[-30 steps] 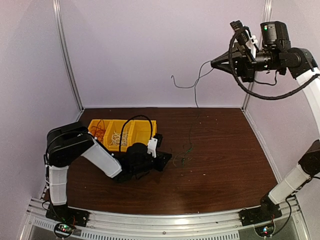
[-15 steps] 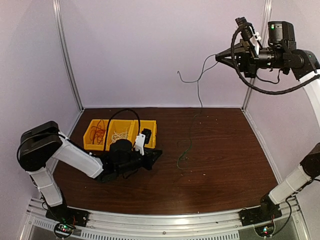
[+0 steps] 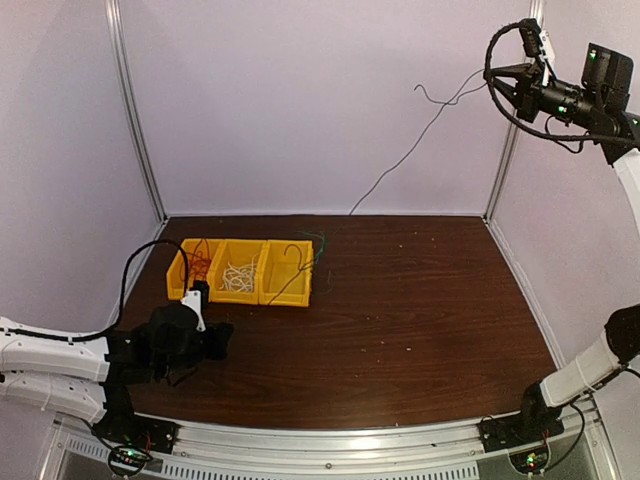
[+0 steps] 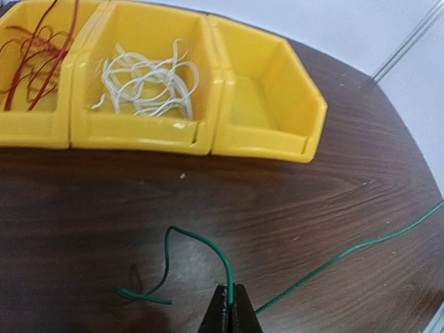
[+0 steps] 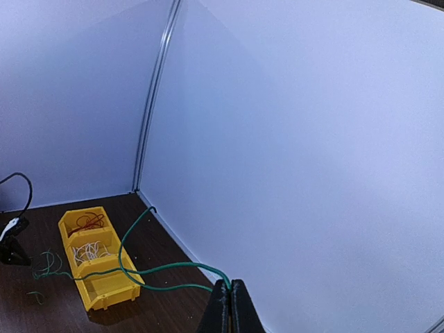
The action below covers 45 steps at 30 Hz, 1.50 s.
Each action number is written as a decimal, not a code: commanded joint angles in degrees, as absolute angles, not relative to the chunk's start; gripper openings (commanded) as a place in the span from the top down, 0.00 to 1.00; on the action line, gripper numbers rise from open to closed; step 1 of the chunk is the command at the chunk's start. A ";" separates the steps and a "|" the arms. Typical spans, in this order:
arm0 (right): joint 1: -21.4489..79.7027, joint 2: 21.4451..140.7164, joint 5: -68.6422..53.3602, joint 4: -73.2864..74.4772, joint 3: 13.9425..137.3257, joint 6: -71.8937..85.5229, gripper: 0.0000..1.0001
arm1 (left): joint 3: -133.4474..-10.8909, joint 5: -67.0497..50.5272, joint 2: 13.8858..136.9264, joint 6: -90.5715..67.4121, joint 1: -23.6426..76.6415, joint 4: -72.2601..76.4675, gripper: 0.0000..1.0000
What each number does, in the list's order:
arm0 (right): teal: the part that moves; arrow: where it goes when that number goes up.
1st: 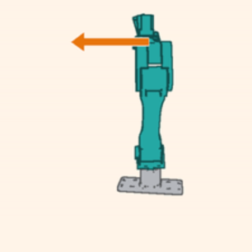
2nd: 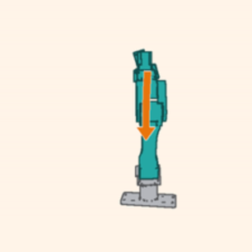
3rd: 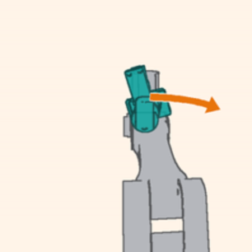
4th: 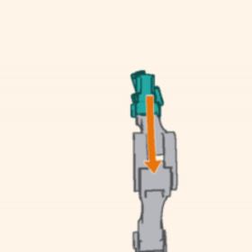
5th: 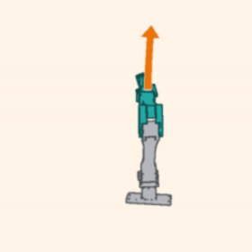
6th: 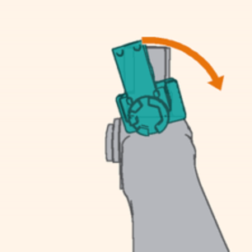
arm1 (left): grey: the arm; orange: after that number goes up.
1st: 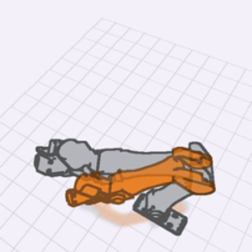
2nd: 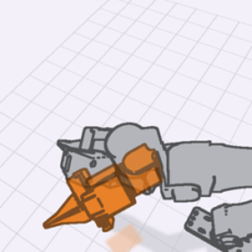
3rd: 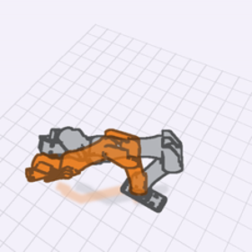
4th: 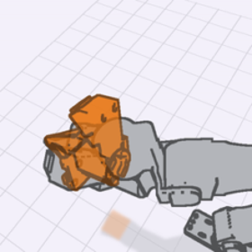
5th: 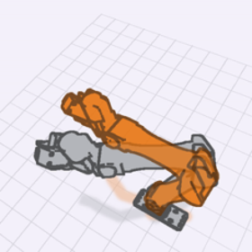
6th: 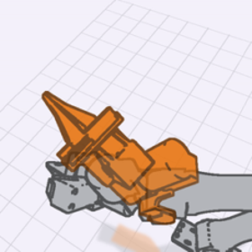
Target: Untangle the cables
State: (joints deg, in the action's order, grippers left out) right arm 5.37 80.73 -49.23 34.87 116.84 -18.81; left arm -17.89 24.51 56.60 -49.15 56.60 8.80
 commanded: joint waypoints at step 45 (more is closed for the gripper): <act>-4.36 74.22 -42.95 13.62 82.00 -13.42 1.00 | -29.62 23.48 51.66 -31.88 55.02 3.70 1.00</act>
